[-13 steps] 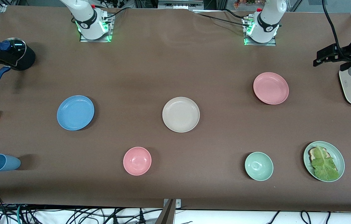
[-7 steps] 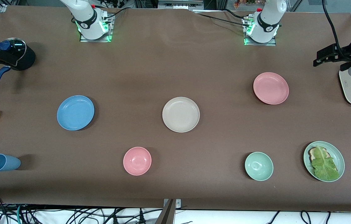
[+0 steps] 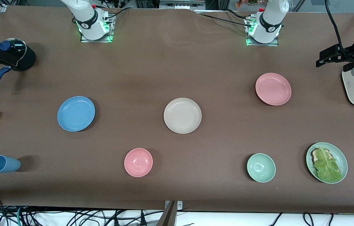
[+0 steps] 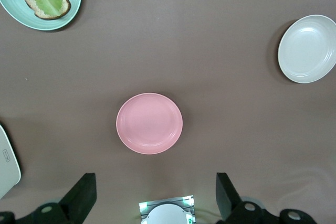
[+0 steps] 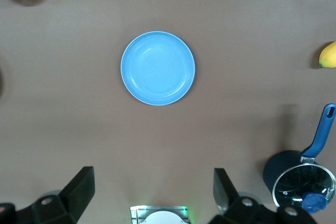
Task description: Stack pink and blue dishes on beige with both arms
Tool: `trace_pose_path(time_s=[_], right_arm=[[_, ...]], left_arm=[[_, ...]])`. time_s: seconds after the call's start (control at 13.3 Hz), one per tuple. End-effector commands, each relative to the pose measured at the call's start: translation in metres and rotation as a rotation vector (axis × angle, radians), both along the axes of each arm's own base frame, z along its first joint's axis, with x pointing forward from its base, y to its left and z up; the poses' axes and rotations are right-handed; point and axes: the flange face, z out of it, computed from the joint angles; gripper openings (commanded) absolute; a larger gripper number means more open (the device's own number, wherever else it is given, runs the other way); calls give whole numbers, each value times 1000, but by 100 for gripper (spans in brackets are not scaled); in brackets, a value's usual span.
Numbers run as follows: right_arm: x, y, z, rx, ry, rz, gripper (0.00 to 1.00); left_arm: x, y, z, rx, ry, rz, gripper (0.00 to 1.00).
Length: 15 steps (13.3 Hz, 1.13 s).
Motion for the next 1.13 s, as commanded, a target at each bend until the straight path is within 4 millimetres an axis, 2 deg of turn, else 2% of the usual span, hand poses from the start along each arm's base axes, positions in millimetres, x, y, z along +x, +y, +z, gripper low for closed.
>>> trace_pose_path(time_s=[0.0,0.15,0.3,0.53,0.6,0.75,0.83,0.9,1.05], right_arm=[[-5,-2,2,17,4,-6,100],[-4,-1,2,16,4,-6,100],[-4,-1,2,17,4,-4,100],[-5,-2,2,17,4,-6,100],[-4,-1,2,17,4,-4,100],[-4,-1,2,17,4,-4,100],[-4,-1,2,17,4,-4,100],[-4,-1,2,17,4,-4,100],[-4,-1,2,17,4,-4,100]], left_arm=[[2,3,5,-2,-12,-9,100],[6,4,-3,3,3,-4,100],[19,8,-28,-7,46,0,100],[42,13,-52,-12,14,18,100],[56,11,-74,-14,23,14,100],[72,10,-102,-19,34,15,100],[82,9,-123,-21,38,12,100],[94,6,-152,-35,55,7,100],[102,8,-170,-35,59,10,100]])
